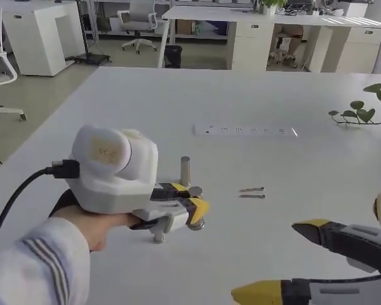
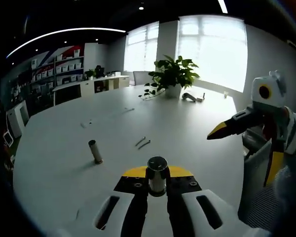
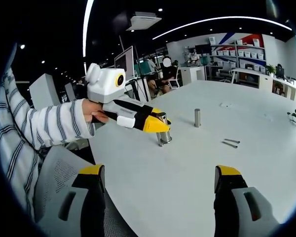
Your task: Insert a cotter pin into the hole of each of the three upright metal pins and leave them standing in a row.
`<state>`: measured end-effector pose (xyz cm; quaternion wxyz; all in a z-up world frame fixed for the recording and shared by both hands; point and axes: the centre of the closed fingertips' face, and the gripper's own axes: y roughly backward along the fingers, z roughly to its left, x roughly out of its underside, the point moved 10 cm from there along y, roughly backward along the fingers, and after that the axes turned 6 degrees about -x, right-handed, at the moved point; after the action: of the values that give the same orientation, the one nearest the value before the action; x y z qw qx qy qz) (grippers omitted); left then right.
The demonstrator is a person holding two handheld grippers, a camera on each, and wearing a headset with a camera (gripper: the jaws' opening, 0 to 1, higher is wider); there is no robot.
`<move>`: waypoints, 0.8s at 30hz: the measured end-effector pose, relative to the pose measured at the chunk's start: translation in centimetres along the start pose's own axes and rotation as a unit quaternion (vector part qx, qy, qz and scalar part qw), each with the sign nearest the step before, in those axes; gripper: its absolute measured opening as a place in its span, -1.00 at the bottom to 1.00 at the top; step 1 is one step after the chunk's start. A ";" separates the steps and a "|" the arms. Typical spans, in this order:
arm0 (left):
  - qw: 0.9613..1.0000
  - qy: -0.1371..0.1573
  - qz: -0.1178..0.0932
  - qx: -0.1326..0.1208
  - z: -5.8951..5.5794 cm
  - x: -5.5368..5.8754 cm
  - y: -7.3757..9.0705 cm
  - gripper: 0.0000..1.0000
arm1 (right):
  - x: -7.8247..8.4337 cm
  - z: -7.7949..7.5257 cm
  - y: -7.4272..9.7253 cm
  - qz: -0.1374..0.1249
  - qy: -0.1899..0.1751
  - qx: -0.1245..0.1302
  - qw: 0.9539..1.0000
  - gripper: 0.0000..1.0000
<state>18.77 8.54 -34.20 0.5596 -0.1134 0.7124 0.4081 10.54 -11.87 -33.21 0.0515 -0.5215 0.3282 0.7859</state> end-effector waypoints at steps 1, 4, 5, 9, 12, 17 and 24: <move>1.000 0.002 0.000 0.002 -0.1 0.1 -0.1 -0.82 | 0.0 0.0 0.0 0.001 0.000 0.000 1.000 0.81; 1.000 0.003 0.002 0.005 -0.5 0.4 -0.2 -0.82 | 0.1 0.0 0.0 0.002 -0.001 0.001 1.000 0.81; 1.000 0.004 0.003 0.005 -0.6 0.5 -0.3 -0.82 | 0.1 0.0 0.0 0.002 -0.002 0.002 1.000 0.81; 1.000 0.003 0.008 0.007 -1.0 1.1 -0.5 -0.82 | 0.2 -0.1 0.1 0.004 -0.002 0.003 1.000 0.81; 1.000 0.000 0.013 0.010 -1.3 1.4 -0.6 -0.82 | 0.3 -0.1 0.0 0.006 -0.003 0.003 1.000 0.81; 1.000 0.001 0.014 0.015 -1.7 1.8 -0.7 -0.82 | 0.4 -0.1 0.0 0.011 -0.006 0.004 1.000 0.81; 1.000 0.003 0.022 0.021 -2.4 2.8 -1.3 -0.82 | 0.6 -0.1 0.0 0.013 -0.009 0.006 1.000 0.81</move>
<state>16.87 6.83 -37.12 0.5504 -0.0869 0.7251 0.4047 10.38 -12.07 -33.77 0.0475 -0.5096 0.3391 0.7893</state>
